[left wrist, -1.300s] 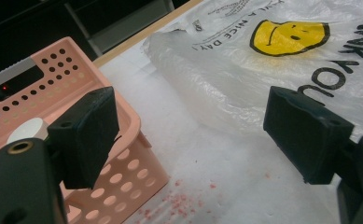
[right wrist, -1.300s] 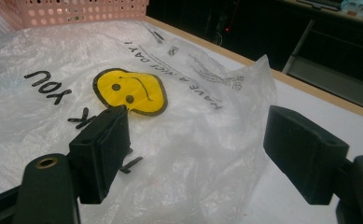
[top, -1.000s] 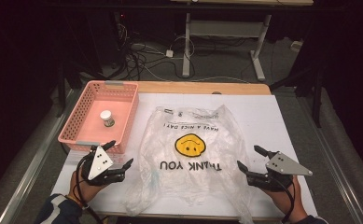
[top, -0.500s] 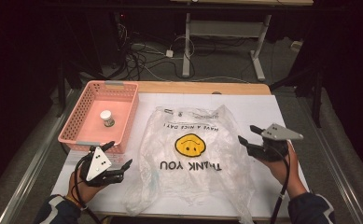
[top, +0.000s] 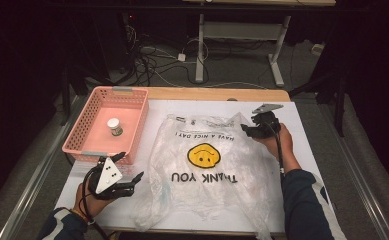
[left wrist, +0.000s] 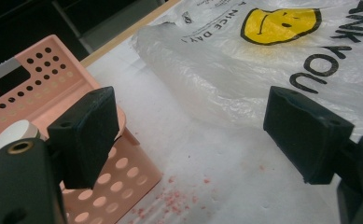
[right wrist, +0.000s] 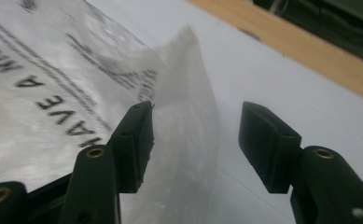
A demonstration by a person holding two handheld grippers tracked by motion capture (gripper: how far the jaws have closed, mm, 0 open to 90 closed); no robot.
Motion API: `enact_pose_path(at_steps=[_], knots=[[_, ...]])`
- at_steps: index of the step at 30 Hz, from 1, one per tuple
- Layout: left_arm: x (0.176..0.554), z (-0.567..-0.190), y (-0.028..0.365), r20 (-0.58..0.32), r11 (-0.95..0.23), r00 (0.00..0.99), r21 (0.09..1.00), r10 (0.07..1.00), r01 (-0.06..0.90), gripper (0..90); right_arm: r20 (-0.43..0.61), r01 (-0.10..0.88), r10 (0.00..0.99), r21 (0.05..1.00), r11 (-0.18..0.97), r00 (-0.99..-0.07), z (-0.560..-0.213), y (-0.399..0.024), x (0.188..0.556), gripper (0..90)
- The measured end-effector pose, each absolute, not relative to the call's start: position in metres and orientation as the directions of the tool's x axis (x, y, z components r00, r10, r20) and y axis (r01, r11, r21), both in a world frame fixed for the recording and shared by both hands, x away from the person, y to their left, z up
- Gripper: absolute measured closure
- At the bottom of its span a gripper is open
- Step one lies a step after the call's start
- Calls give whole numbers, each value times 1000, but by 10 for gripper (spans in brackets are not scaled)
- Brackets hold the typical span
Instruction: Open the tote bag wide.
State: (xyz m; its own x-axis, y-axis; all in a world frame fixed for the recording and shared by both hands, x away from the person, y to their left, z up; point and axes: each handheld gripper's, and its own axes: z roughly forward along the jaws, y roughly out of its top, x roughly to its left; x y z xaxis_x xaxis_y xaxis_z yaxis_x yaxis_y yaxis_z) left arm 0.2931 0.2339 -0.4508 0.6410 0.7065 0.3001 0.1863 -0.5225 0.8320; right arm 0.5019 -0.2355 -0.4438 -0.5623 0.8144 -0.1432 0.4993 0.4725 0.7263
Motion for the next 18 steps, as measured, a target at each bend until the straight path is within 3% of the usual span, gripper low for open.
enact_pose_path(at_steps=[2, 4, 8, 13, 18], knots=[[293, -451, 233, 300, -525, 646, 830, 702, 185, 178, -117, 526, 824, 718, 456, -555, -450, -236, 509, 553], [293, -452, 233, 304, -532, 651, 827, 696, 182, 178, -103, 545, 828, 707, 451, -552, -454, -234, 513, 727], [293, -451, 232, 314, -540, 651, 823, 691, 175, 179, -125, 570, 837, 678, 464, -533, -461, -231, 517, 881], [294, -450, 233, 310, -532, 646, 829, 697, 176, 179, -158, 593, 898, 702, 394, -410, -462, -241, 519, 900], [295, -449, 235, 307, -522, 638, 834, 706, 176, 180, -160, 611, 960, 744, 270, -230, -462, -272, 519, 900]])
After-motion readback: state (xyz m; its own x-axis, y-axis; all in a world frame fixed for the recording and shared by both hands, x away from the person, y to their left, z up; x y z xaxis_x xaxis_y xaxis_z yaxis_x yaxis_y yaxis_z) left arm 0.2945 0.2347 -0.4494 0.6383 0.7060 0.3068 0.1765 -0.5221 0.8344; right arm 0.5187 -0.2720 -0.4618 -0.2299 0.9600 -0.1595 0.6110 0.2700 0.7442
